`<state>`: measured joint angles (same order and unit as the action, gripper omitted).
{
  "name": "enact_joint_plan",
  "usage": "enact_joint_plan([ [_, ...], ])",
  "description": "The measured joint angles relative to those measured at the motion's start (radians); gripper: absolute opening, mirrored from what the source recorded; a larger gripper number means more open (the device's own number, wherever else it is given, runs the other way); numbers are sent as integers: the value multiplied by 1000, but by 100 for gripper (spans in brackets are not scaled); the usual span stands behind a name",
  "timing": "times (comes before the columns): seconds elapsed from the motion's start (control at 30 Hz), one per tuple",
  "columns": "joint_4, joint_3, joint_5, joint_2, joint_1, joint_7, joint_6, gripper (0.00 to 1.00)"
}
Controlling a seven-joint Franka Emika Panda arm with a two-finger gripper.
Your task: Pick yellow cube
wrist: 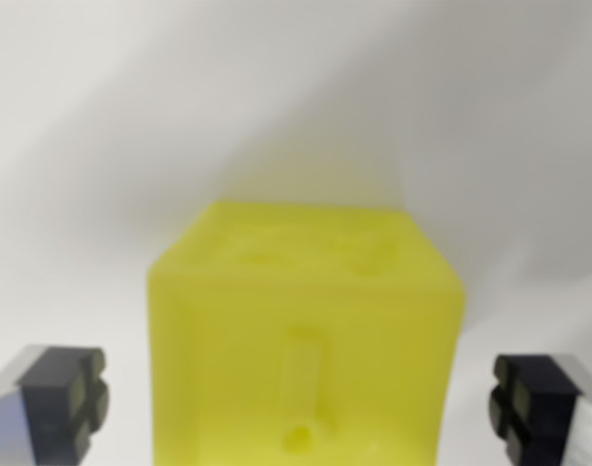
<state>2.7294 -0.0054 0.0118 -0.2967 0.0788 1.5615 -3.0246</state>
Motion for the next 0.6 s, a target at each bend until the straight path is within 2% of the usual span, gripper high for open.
enact_joint_plan([
  [0.27,-17,1,7,-61,1,-6,-44,100],
  [0.3,-18,-1,18,-63,5,-13,-46,0],
  [0.43,-15,-1,18,-54,6,-13,-40,0],
  [0.6,-4,-3,14,-11,6,-9,-8,0],
])
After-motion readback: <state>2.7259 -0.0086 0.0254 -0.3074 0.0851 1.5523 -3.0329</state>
